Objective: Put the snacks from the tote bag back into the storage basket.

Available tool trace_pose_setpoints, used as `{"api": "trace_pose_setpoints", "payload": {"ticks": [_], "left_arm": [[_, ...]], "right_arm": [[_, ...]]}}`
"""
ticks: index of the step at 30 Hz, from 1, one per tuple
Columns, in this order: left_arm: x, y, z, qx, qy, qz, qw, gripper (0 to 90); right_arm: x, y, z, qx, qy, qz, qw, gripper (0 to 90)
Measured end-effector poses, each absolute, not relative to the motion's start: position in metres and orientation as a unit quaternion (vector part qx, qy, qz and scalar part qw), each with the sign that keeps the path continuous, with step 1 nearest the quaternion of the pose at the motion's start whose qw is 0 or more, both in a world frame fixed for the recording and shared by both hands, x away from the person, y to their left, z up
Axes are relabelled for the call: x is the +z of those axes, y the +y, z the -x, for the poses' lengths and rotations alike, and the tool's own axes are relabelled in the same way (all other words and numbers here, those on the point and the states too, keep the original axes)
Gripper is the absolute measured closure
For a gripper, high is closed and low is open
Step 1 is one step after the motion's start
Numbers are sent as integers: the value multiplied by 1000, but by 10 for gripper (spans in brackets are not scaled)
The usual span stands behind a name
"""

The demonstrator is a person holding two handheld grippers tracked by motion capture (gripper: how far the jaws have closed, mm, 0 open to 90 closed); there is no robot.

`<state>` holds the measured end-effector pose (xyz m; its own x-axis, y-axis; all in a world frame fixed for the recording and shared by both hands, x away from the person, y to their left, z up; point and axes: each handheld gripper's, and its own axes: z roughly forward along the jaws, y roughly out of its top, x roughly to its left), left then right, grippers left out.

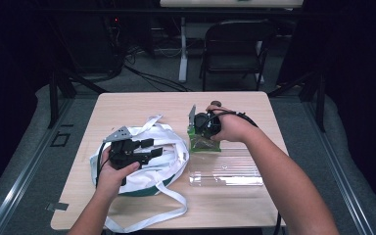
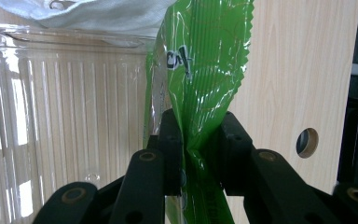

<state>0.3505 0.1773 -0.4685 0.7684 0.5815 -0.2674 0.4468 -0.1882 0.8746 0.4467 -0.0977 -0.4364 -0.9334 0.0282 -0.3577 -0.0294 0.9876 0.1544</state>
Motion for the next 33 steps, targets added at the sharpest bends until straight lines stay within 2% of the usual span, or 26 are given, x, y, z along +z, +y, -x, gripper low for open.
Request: {"api": "trace_pose_setpoints", "payload": {"ticks": [7, 13, 17, 21, 22, 28, 33], "left_arm": [[-471, 176, -351, 60, 336, -769, 540, 416], [-471, 176, -351, 58, 337, -769, 539, 416], [-471, 176, -351, 58, 337, -769, 540, 416], [-471, 176, -351, 58, 337, -768, 541, 416], [-471, 176, -351, 59, 338, -768, 542, 417], [-471, 176, -351, 59, 338, -768, 541, 416], [-471, 177, -351, 60, 339, -767, 541, 416]], "right_arm": [[-442, -99, -447, 86, 979, -2, 184, 742], [-444, -104, -449, 84, 979, -8, 187, 698], [-445, -106, -451, 79, 977, -14, 198, 633], [-444, -106, -451, 87, 977, -26, 195, 588], [-444, -106, -452, 88, 976, -32, 195, 543], [-444, -107, -453, 92, 976, -49, 192, 458], [-443, -108, -453, 94, 975, -57, 195, 437]]}}
